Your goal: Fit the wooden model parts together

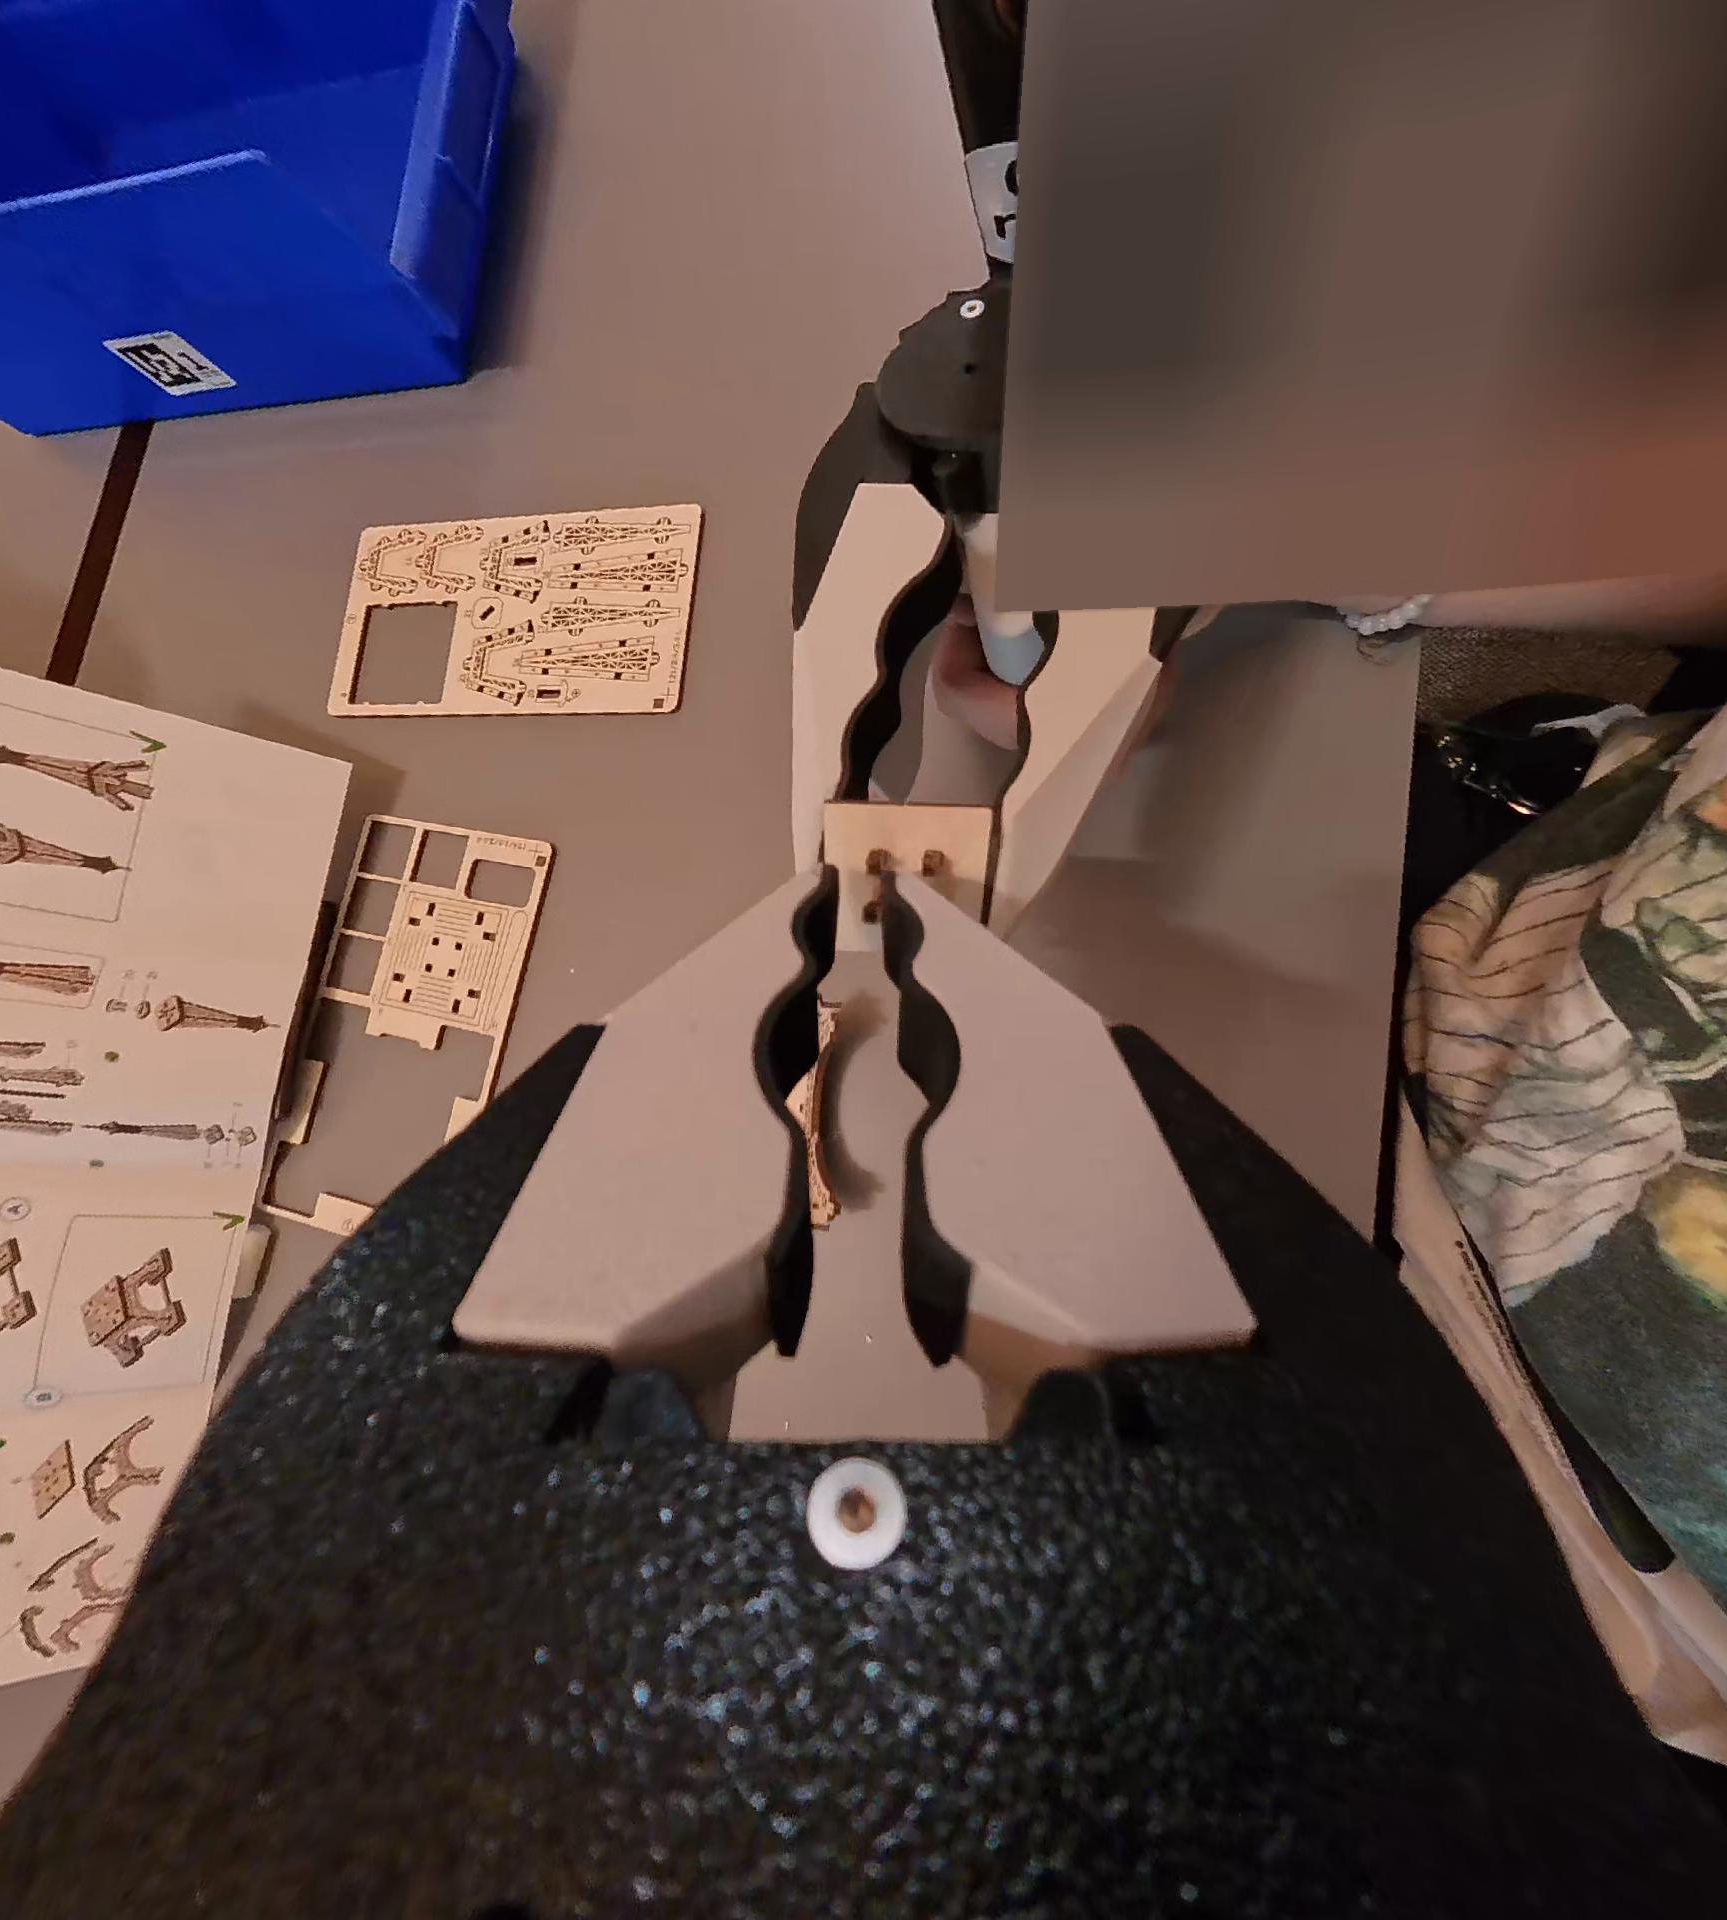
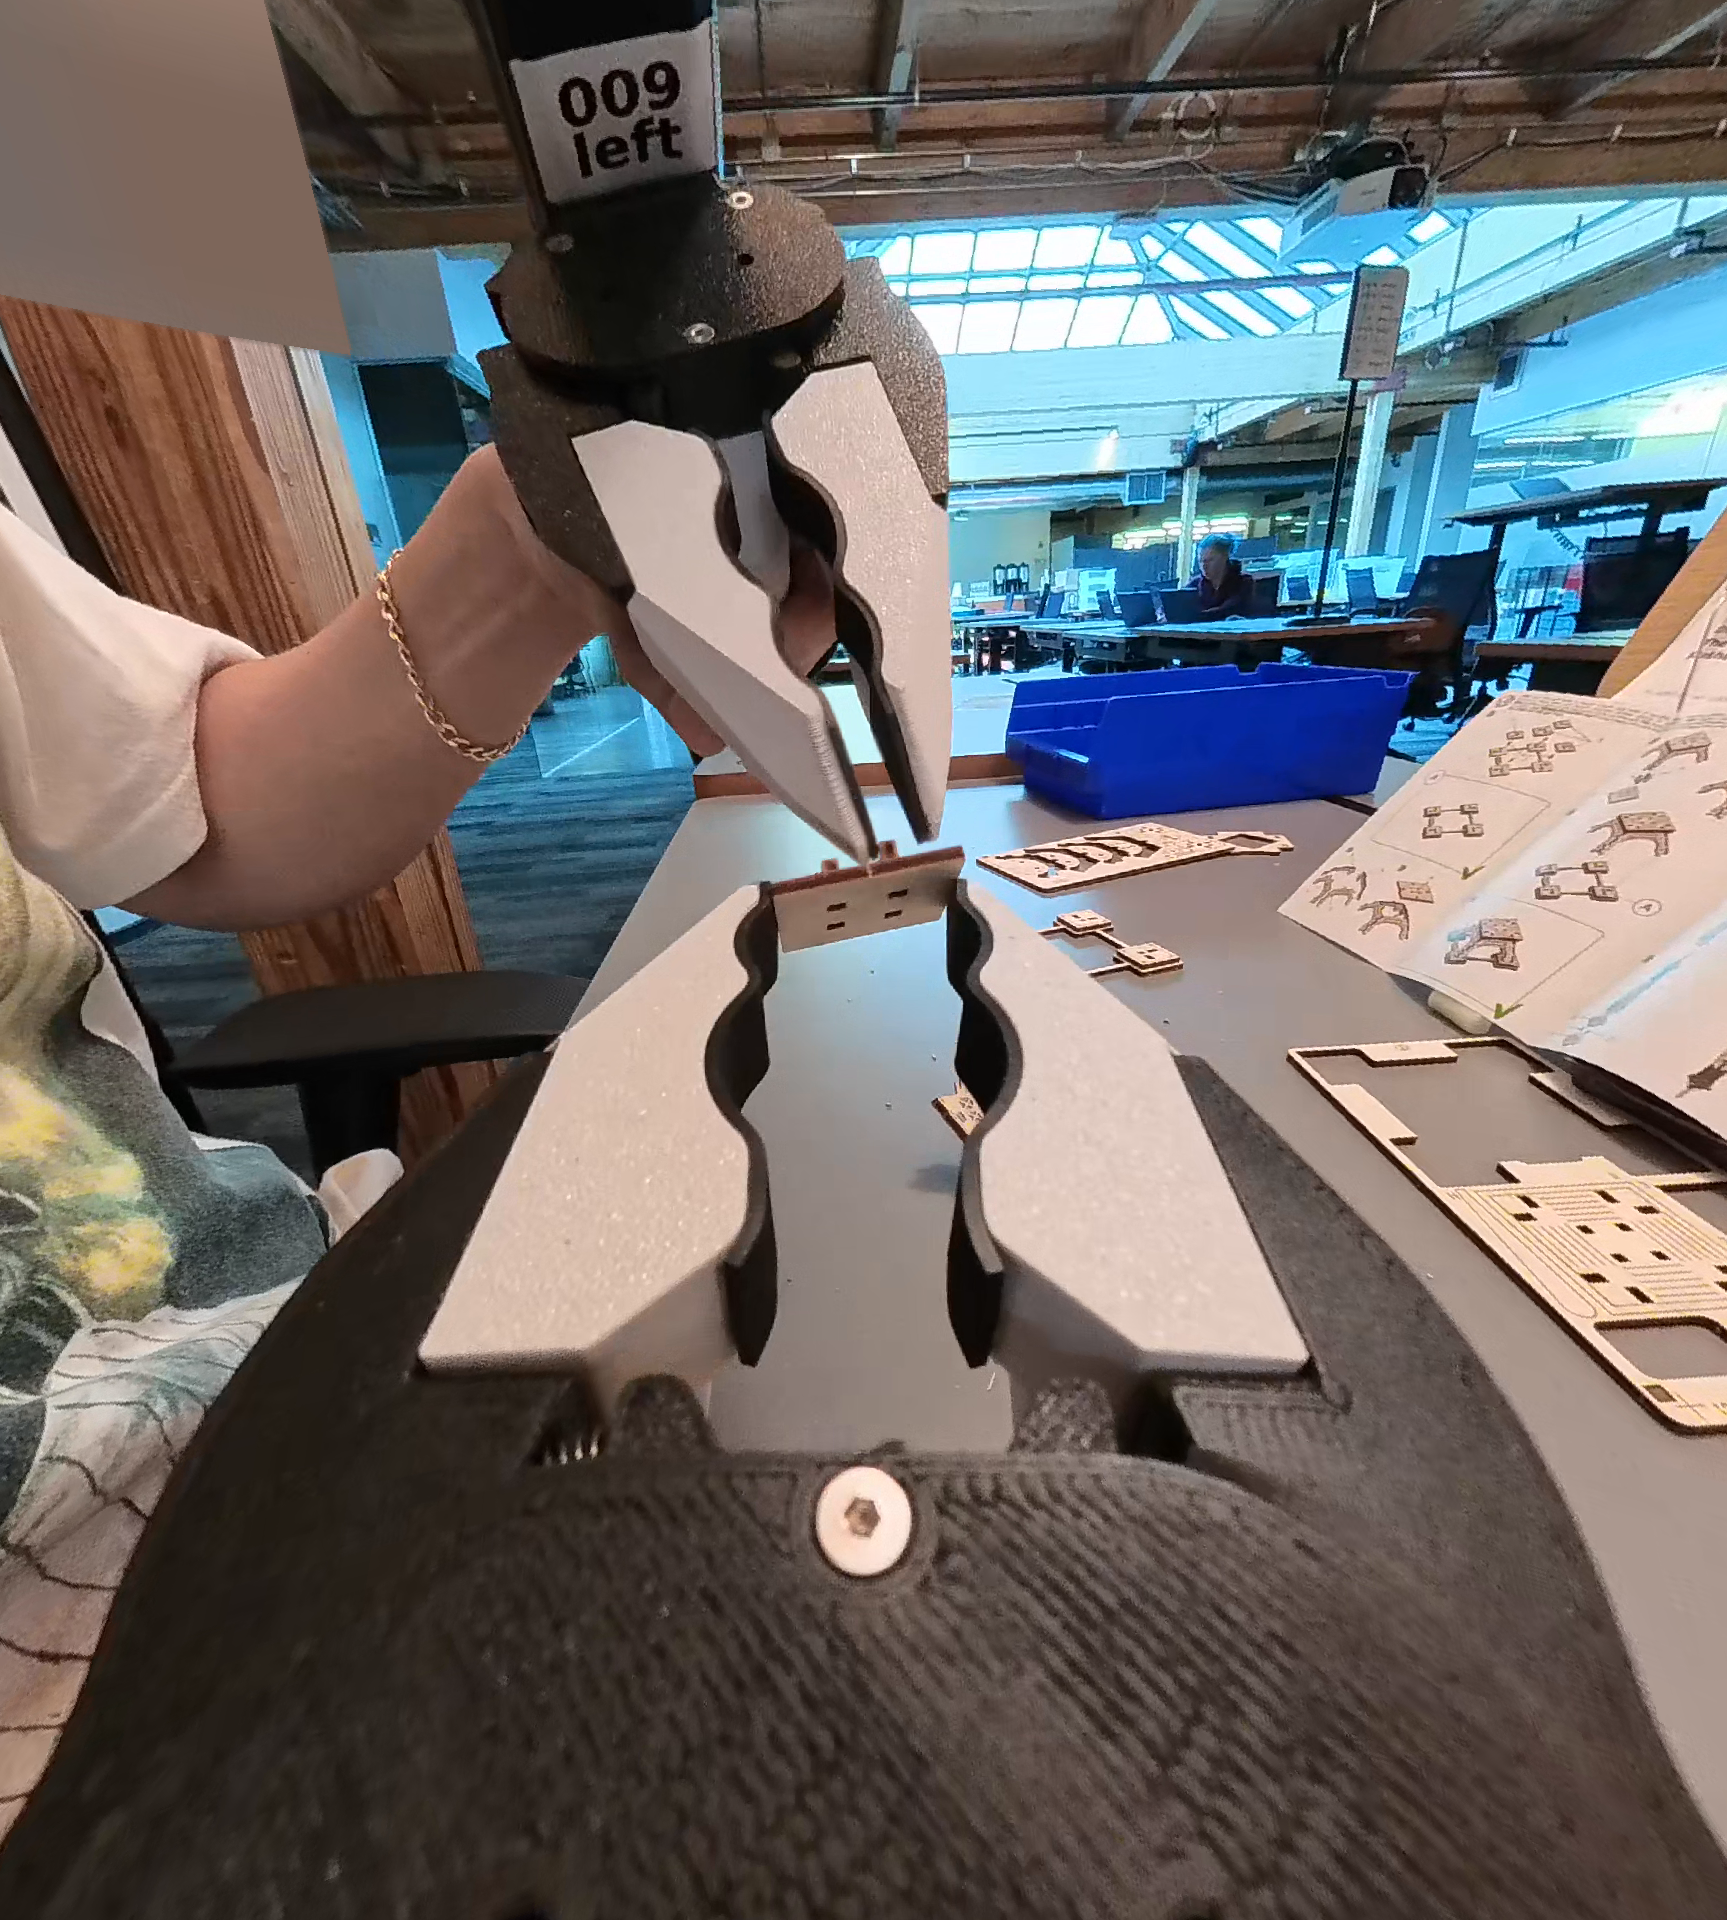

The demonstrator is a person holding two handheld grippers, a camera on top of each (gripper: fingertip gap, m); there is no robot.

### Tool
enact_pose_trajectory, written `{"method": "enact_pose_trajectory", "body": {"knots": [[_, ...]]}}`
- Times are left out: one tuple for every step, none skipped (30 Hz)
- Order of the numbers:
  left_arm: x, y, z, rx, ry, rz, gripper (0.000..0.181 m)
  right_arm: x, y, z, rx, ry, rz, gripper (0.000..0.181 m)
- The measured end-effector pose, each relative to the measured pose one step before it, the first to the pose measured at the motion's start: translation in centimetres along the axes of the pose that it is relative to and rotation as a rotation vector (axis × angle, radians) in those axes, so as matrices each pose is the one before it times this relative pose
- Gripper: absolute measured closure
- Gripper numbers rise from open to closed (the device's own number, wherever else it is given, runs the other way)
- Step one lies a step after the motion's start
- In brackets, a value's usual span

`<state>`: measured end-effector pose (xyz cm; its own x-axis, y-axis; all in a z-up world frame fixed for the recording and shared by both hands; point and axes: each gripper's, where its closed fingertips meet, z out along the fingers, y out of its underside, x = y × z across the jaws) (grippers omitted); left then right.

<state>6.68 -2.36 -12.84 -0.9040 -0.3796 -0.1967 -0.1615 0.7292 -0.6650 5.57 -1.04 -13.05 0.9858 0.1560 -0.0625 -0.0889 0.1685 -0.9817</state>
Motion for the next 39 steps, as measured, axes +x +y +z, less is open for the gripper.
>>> {"method": "enact_pose_trajectory", "body": {"knots": [[0.057,-0.075,0.021,0.0037,0.0044,-0.0008,0.177,-0.004,0.019,0.014,-0.0016,0.0012,-0.001,0.151],[0.104,-0.055,0.039,0.0021,0.0075,-0.0008,0.178,-0.034,0.007,0.012,-0.0002,-0.0014,-0.0019,0.151],[0.031,-0.016,0.033,-0.0007,0.0017,-0.0013,0.179,-0.006,0.017,0.004,-0.001,-0.0001,-0.0005,0.151],[-0.004,0.018,0.04,-0.0023,0.0002,-0.0001,0.179,-0.004,0.028,0.018,-0.0022,0.0007,-0.0004,0.151],[0.062,0.009,0.038,-0.0014,0.0038,0.0004,0.179,-0.026,0.023,0.022,-0.0018,-0.0009,-0.0016,0.151],[0.067,-0.001,0.049,0.0004,0.0033,-0.0003,0.18,-0.024,-0.008,0.031,0.001,-0.0005,-0.0014,0.151],[0.01,0.024,0.058,-0.0018,0.0001,-0.0018,0.18,-0.013,-0.022,0.028,0.0025,0.0001,-0.0004,0.151],[0.051,0.104,0.039,-0.0062,0.0033,-0.0025,0.181,-0.021,0.043,0.058,-0.0021,-0.0004,-0.0004,0.151],[0.007,0.082,-0.007,-0.0046,0.0008,0.0,0.181,-0.02,0.077,0.05,-0.0056,0.0008,-0.0023,0.151],[0.016,0.029,-0.021,-0.0022,-0.0007,0.0008,0.181,-0.017,0.028,0.043,-0.0019,0.0001,-0.0021,0.151],[-0.003,0.005,-0.008,-0.0001,-0.0015,0.0,0.181,-0.01,-0.005,0.003,0.0004,-0.0006,0.0002,0.151],[0.013,-0.008,-0.004,0.0013,-0.0002,-0.0002,0.181,-0.012,-0.013,-0.015,0.0013,-0.0016,0.0008,0.151],[-0.004,-0.012,-0.006,0.0013,0.0007,-0.0005,0.181,-0.004,-0.008,0.004,0.0005,-0.0005,-0.0004,0.151],[-0.004,0.017,0.013,0.0011,0.0011,-0.0008,0.181,0.006,0.011,-0.002,-0.0007,0.0015,-0.0008,0.151],[-0.009,-0.003,0.008,0.0031,0.0019,0.0001,0.181,0.011,0.002,-0.001,-0.0002,0.0008,0.0,0.151],[-0.041,-0.036,0.006,0.0061,0.0,0.0008,0.181,0.004,-0.017,-0.011,0.0016,0.0,0.0005,0.151],[-0.076,-0.025,0.036,0.0088,-0.0026,0.0002,0.181,0.06,-0.041,-0.026,0.0029,0.0027,0.0017,0.151],[-0.052,0.006,0.033,0.0086,0.001,-0.0033,0.181,0.031,0.007,-0.023,-0.0001,0.0022,0.0011,0.151],[-0.022,0.014,0.015,0.0084,0.0031,-0.006,0.181,0.011,0.017,0.006,-0.001,0.0016,-0.0009,0.151],[-0.024,0.038,0.023,0.0077,0.0006,-0.0025,0.181,0.033,0.02,0.01,-0.0018,0.0028,-0.0002,0.151],[-0.017,0.044,0.023,0.0075,0.0004,0.0006,0.181,0.019,0.051,0.015,-0.0032,0.0009,0.0012,0.151],[0.039,0.067,-0.007,0.0055,0.0055,-0.0025,0.181,-0.017,0.044,0.028,-0.0033,-0.0018,-0.0001,0.151],[0.043,0.05,-0.025,0.0037,0.0074,-0.0062,0.181,-0.072,0.053,0.042,-0.0042,-0.0023,-0.0031,0.151],[0.013,0.05,-0.005,0.0025,0.005,-0.0063,0.181,-0.012,0.032,0.033,-0.0022,0.0015,-0.003,0.151],[0.016,0.066,0.005,0.0011,0.0063,-0.006,0.181,-0.002,0.065,0.041,-0.0045,0.0002,-0.0008,0.151],[0.025,0.032,0.001,0.0034,0.0089,-0.0094,0.181,-0.029,0.037,0.022,-0.0029,-0.0018,-0.0001,0.151],[0.021,0.01,0.004,0.0052,0.0118,-0.0146,0.181,-0.015,0.016,0.006,-0.0009,-0.0004,-0.0012,0.151],[0.031,-0.008,0.014,0.0076,0.0139,-0.0144,0.181,-0.026,-0.007,-0.003,0.0005,-0.001,-0.0013,0.151],[0.077,0.018,0.072,0.0066,0.018,-0.0144,0.181,-0.049,-0.064,-0.007,0.0049,-0.0032,-0.0002,0.152],[-0.046,-0.012,0.015,0.0082,0.0117,-0.0172,0.181,0.046,0.056,-0.013,-0.0039,0.0022,0.0025,0.151],[-0.057,-0.025,0.006,0.0076,0.0081,-0.0118,0.181,0.033,-0.028,0.007,0.0026,0.0025,0.0002,0.151],[-0.072,-0.009,0.001,0.0012,-0.0028,0.0009,0.181,0.12,0.002,0.013,-0.0007,0.0078,0.0017,0.151],[-0.022,0.0,-0.014,-0.0027,-0.0065,0.0103,0.181,0.029,0.012,0.019,-0.0008,0.0001,0.0023,0.151],[0.033,-0.035,-0.042,-0.0023,-0.0038,0.012,0.181,-0.055,-0.038,-0.002,0.0025,-0.004,-0.0006,0.151],[0.017,-0.065,-0.034,-0.001,-0.0039,0.0082,0.181,-0.019,-0.048,-0.013,0.0038,-0.0012,-0.0018,0.151],[-0.053,-0.062,-0.005,0.0024,-0.0081,0.0052,0.181,0.044,-0.045,-0.021,0.0034,0.0022,0.0016,0.151],[0.01,-0.085,-0.003,0.0071,-0.0029,0.0021,0.181,0.021,-0.053,-0.037,0.0041,-0.0026,0.005,0.151],[0.052,-0.08,-0.038,0.0094,0.0025,-0.0015,0.181,-0.056,-0.076,-0.042,0.0056,-0.0068,0.0031,0.151],[-0.053,-0.063,-0.077,0.0089,-0.0011,-0.005,0.181,0.058,-0.066,-0.017,0.0054,0.0038,0.0011,0.151]]}}
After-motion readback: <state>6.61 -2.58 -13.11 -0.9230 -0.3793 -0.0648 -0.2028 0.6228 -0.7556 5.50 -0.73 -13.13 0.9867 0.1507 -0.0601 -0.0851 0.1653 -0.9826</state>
